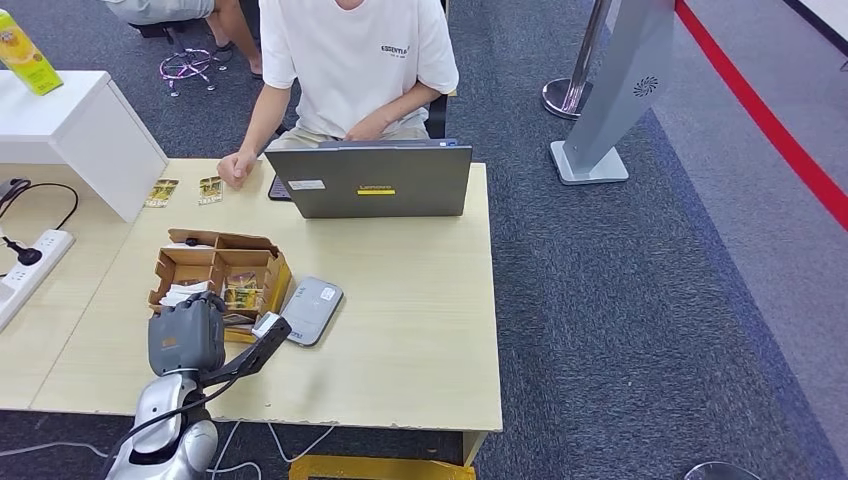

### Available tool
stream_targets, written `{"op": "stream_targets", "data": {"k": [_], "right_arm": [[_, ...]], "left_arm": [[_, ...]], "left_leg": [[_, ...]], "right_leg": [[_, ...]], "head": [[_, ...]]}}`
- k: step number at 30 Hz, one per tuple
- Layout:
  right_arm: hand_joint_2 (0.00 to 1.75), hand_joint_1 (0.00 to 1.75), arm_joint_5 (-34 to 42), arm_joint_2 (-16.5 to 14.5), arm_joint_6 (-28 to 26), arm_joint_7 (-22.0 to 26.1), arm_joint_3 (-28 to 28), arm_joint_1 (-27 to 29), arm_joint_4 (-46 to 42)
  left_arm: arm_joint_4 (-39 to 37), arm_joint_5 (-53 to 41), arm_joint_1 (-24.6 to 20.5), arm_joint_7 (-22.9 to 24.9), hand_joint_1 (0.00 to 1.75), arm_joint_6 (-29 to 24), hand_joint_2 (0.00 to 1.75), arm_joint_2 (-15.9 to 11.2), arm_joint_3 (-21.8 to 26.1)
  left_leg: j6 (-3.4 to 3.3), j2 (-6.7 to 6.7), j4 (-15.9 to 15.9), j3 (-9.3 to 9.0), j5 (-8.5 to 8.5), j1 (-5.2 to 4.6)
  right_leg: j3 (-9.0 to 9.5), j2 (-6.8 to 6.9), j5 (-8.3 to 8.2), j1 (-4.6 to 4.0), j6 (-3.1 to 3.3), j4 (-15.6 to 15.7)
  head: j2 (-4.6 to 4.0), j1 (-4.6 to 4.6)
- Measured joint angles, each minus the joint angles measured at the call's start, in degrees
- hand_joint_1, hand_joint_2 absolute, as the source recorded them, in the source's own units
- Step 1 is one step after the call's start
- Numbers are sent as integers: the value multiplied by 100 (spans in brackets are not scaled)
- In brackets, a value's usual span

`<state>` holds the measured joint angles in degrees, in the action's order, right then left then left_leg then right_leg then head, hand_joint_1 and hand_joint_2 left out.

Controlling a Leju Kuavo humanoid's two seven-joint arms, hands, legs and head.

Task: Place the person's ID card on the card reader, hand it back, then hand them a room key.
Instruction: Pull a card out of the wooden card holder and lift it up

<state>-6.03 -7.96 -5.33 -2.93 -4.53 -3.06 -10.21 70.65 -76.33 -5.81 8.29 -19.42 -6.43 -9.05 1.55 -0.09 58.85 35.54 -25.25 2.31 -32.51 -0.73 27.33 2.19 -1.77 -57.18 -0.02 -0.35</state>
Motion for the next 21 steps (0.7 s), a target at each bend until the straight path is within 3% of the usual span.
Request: {"op": "stream_targets", "data": {"k": [6, 10, 17, 21], "right_arm": [[175, 0, -31, 0, -4, 1, -32, 2, 0], [175, 0, -38, 0, -4, 4, -37, 1, 0], [175, 0, -32, -1, -13, 26, -119, 4, 0], [175, 0, -19, -2, -27, 42, -168, 5, 0]], "left_arm": [[245, -3, 159, -229, 175, -472, 175, 2, -1], [429, 7, 231, -259, 0, -533, 175, 0, -2], [1010, 38, 500, -490, 0, -755, 175, -4, -65], [1455, 13, 690, -415, 0, -483, 175, -52, -211]], "left_leg": [[0, 1, 0, 1, 0, 0], [0, 0, 0, 1, -1, 0], [0, 1, 0, 1, -1, 0], [0, 0, 0, 1, -1, 0]], "right_leg": [[-1, -1, 0, 0, 0, 0], [-1, -1, 0, 0, 0, 0], [-2, -1, 0, 0, 0, 0], [-2, 0, 1, 1, 0, 0]], "head": [[0, 0], [0, 0], [0, 0], [0, 0]]}}
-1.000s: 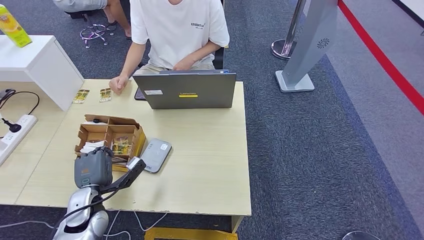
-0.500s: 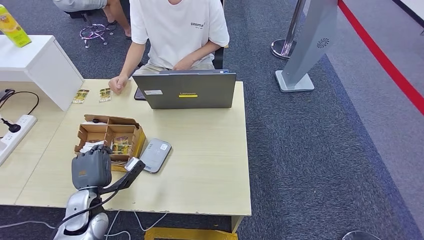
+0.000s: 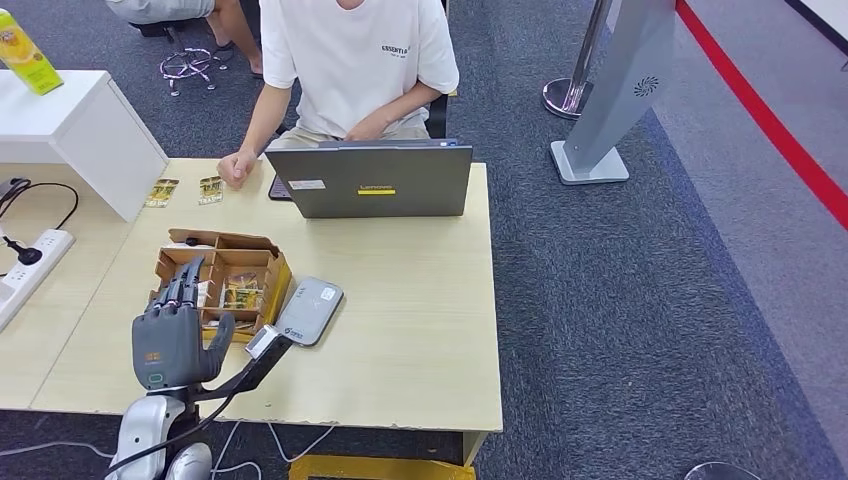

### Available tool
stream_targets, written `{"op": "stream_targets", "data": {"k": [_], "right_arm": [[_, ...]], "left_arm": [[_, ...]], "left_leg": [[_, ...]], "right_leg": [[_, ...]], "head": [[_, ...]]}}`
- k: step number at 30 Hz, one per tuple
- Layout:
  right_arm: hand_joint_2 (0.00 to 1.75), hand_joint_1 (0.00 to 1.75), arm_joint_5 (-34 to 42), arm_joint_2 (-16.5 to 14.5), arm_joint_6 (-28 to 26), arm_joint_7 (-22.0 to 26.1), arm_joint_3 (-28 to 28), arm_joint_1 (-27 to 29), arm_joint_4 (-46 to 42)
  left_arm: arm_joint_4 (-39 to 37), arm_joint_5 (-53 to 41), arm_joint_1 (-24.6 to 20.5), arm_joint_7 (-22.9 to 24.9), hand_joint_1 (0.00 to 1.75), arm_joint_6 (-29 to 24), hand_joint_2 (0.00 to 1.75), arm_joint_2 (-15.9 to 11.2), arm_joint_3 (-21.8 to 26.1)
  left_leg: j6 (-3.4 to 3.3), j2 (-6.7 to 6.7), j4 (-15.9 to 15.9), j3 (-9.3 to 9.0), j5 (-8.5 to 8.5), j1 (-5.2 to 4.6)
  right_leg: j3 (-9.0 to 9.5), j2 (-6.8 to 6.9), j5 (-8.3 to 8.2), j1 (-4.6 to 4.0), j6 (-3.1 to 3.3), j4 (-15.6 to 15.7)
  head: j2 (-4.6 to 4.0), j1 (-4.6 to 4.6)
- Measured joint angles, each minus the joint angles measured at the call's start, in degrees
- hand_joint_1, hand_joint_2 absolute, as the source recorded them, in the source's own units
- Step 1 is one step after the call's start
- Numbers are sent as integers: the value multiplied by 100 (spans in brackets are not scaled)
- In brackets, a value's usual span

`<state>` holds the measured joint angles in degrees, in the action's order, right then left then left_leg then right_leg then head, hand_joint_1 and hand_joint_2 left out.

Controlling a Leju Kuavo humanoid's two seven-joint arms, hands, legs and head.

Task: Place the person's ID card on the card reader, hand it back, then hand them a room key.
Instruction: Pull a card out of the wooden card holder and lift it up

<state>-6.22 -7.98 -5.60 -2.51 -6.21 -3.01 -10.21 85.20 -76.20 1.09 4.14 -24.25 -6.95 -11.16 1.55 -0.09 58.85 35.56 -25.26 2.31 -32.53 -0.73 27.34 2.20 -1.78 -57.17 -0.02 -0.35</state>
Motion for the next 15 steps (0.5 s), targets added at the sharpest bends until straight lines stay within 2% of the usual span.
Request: {"op": "stream_targets", "data": {"k": [5, 15], "right_arm": [[175, 0, -26, -1, 37, 13, -86, 0, 0], [175, 0, -34, -2, 42, 8, -154, 0, 0]], "left_arm": [[130, 107, 64, 368, 0, 982, 175, -152, -141], [107, 216, 66, 461, 0, 1323, 175, -308, -238]], "left_leg": [[0, 1, 0, -1, 0, 1], [1, 1, 0, 0, 1, 0]], "right_leg": [[-1, 0, 0, -1, 0, 0], [-1, 0, 0, 0, 0, 0]], "head": [[0, -1], [0, 0]]}}
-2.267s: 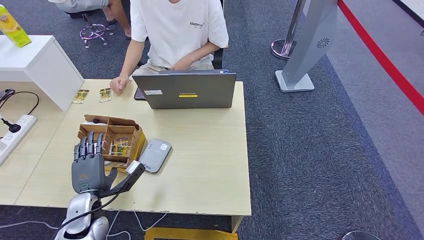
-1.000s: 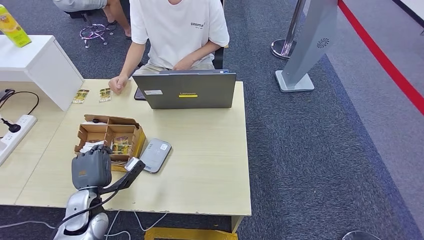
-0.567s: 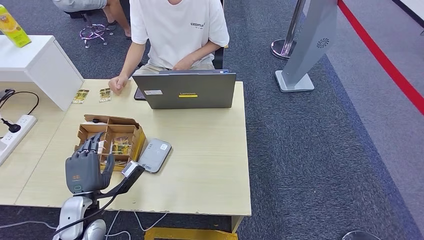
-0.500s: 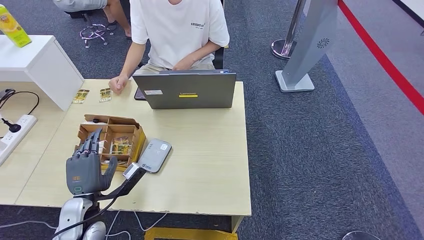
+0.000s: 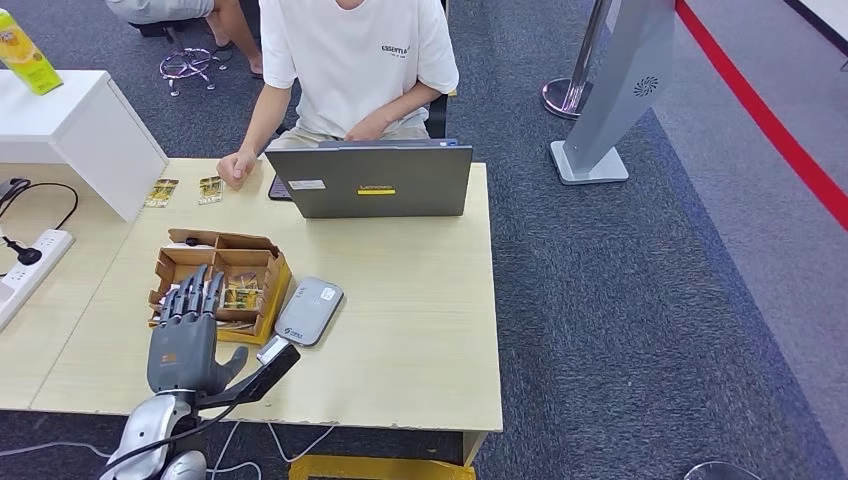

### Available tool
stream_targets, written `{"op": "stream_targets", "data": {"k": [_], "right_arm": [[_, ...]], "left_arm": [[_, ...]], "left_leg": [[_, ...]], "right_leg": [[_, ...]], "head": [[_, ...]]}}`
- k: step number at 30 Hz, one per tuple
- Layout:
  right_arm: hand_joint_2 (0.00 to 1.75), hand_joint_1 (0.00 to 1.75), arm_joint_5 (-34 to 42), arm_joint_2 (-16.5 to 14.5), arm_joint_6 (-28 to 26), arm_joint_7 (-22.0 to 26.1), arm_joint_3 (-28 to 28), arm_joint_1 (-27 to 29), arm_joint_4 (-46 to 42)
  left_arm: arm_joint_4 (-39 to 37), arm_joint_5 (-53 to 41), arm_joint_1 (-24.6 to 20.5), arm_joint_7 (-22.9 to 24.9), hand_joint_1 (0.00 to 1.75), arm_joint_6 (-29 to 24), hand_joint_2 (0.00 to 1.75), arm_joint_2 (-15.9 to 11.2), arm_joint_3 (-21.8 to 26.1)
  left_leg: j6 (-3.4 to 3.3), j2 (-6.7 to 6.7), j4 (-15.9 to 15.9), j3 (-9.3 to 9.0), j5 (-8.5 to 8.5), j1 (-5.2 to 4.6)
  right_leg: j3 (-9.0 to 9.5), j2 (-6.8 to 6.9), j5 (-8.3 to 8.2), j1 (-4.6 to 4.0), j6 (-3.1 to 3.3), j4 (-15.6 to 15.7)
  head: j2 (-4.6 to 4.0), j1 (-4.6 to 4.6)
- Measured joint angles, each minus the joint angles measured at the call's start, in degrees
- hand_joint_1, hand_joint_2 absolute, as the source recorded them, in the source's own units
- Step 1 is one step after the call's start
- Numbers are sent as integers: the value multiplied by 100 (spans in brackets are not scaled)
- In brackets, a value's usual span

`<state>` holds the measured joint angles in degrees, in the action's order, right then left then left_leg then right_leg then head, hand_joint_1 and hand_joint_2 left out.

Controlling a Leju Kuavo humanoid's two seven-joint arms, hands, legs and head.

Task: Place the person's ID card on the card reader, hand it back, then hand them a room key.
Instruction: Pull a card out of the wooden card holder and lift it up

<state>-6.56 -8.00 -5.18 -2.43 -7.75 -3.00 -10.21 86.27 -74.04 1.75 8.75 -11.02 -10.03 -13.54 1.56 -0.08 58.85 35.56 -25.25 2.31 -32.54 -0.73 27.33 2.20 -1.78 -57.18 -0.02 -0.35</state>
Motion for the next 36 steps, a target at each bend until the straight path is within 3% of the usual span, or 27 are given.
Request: {"op": "stream_targets", "data": {"k": [17, 36], "right_arm": [[175, 0, -62, 0, 8, 0, -78, 0, 0], [175, 0, -313, 2, 93, -102, -97, -4, -4]], "left_arm": [[-148, 38, -87, 80, 0, 56, 175, -44, -12], [-1079, -25, -553, 211, 0, -260, 175, -43, 160]], "left_leg": [[0, 0, 0, 0, 0, 0], [1, -1, 0, -1, 1, 0]], "right_leg": [[0, 0, 0, 0, 0, 0], [1, 0, 0, -1, 0, -1]], "head": [[0, -1], [0, 0]]}}
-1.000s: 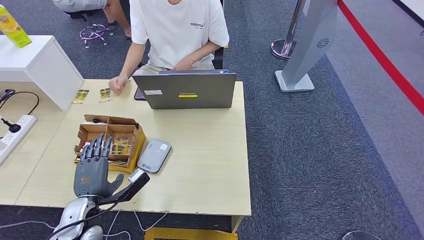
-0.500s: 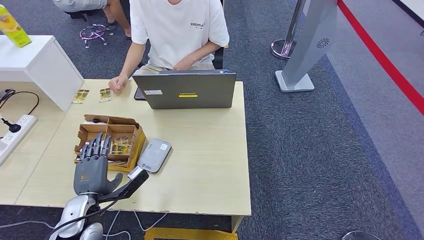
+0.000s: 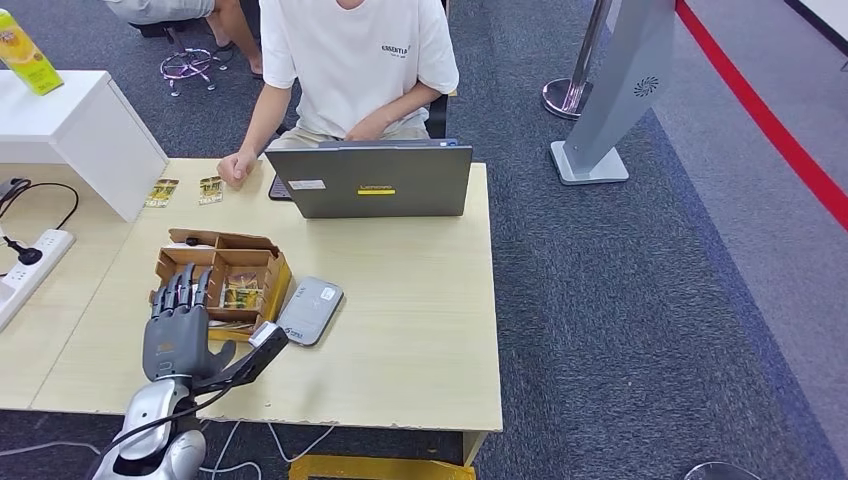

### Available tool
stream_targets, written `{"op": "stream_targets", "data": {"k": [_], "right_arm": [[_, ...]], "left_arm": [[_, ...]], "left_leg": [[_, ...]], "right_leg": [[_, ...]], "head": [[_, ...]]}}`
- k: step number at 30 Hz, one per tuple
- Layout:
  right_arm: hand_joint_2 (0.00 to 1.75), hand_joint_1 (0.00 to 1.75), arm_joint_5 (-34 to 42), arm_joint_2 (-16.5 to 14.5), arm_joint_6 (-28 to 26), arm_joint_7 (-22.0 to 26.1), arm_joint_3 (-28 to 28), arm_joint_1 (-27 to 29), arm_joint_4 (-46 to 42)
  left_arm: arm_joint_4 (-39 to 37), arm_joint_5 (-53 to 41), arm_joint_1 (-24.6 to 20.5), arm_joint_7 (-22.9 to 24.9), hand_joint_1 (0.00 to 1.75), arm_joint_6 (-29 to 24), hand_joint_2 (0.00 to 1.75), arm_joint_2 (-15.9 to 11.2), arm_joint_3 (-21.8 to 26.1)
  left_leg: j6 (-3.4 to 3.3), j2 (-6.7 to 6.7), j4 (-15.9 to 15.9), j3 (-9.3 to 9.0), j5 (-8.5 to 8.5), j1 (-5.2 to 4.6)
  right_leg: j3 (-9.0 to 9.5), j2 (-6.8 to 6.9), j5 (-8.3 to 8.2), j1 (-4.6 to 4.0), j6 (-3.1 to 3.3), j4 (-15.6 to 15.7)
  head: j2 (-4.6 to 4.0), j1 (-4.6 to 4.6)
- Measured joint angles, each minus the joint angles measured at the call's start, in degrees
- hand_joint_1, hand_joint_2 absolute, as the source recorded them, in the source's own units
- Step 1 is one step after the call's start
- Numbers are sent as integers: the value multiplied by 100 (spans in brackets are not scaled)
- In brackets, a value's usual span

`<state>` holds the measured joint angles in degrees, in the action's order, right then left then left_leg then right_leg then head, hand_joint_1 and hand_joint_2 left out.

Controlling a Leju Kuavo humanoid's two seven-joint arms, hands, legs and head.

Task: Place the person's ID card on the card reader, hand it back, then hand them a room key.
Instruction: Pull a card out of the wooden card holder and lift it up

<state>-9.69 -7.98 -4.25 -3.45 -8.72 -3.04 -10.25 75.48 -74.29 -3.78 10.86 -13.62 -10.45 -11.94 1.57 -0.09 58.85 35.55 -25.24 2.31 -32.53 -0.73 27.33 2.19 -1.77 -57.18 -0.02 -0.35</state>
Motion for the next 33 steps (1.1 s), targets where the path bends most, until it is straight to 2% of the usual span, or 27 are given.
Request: {"op": "stream_targets", "data": {"k": [5, 9, 33], "right_arm": [[175, 0, -16, 0, 1, -7, 0, 0, -1], [175, 0, -55, 0, -1, -13, -5, 0, -3], [175, 0, -120, 0, 3, -6, -44, 1, -11]], "left_arm": [[-310, -6, -141, 6, 0, -79, 175, 29, 26], [-438, -40, -191, -31, 175, -132, 175, 64, 76], [-622, 86, -189, -242, 175, -171, 175, 108, 151]], "left_leg": [[0, 0, 0, 0, 1, 0], [0, 0, 0, 0, 1, 0], [0, 0, 0, 0, 1, 0]], "right_leg": [[0, -1, 0, 0, 0, 0], [0, -1, -1, 0, 0, 0], [1, 0, 0, 0, 0, 0]], "head": [[0, 0], [0, 0], [0, 0]]}}
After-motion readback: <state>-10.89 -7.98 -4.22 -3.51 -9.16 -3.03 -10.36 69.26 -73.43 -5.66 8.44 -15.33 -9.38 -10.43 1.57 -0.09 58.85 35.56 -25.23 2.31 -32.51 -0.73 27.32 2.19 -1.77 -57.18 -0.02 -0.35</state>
